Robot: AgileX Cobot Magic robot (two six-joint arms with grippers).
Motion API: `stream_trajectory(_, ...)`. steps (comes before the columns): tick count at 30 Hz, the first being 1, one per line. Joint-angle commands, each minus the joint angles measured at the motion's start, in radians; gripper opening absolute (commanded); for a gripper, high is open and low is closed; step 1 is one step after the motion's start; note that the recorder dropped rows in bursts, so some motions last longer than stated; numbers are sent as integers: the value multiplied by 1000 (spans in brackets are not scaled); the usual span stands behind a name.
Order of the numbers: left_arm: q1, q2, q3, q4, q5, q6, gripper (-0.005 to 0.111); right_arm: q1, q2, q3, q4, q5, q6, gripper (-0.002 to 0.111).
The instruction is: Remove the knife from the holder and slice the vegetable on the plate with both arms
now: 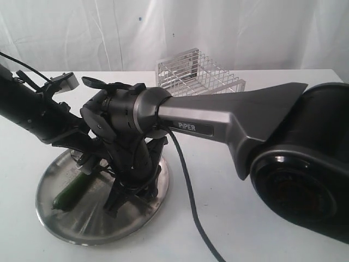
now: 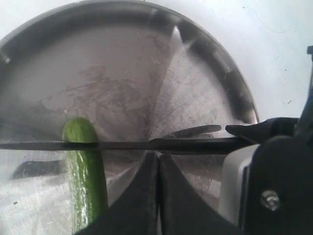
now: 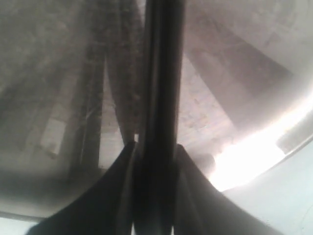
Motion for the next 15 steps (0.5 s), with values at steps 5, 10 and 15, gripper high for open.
stream_trajectory(5,1,-11,-6,-15,23,6,0,-1,-25,11,4,4,-5,0)
stream_trajectory(10,1,-11,-6,-15,25,6,0,-1,-48,79,4,4,-5,0)
stream_trajectory(15,1,-11,-6,-17,28,6,0,-1,-80,141,-14,4,-5,0)
